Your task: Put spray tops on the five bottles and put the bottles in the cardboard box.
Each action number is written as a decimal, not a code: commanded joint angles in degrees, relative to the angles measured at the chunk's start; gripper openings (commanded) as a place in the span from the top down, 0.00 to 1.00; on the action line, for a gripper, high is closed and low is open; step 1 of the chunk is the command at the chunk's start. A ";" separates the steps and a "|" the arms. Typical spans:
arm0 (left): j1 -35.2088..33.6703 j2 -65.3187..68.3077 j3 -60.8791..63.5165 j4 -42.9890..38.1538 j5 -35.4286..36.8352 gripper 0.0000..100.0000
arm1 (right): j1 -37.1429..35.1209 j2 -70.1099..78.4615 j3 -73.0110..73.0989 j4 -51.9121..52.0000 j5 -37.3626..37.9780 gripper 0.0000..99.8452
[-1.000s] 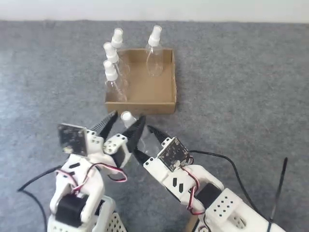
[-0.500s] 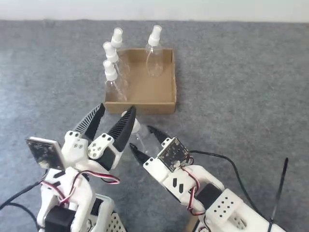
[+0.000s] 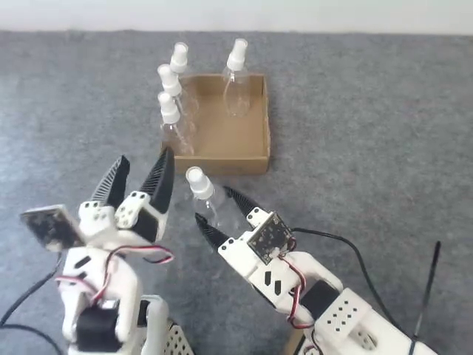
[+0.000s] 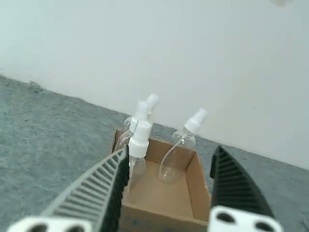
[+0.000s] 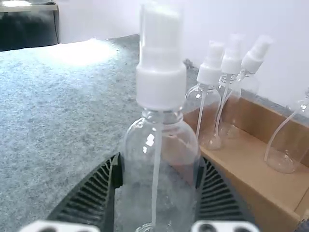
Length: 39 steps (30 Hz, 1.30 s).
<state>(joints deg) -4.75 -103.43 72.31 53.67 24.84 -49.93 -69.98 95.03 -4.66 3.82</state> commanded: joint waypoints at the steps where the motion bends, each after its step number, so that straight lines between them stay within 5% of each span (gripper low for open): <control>1: 0.26 -0.97 3.38 -4.40 -2.11 0.75 | 0.84 -1.63 -0.53 -1.54 0.35 0.92; 15: 10.02 -0.88 6.55 -1.67 -8.44 0.75 | 1.10 -1.63 -0.79 -1.54 0.35 0.92; 32: 8.44 -0.88 6.46 -1.58 -9.14 0.78 | 1.27 -1.71 -0.88 -2.51 0.35 0.92; 39: 14.68 -0.79 7.25 0.00 -13.71 0.79 | 1.27 -1.71 -0.44 -4.26 0.35 0.92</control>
<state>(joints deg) 6.77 -103.43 79.25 52.53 13.93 -48.79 -69.98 95.03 -7.12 3.82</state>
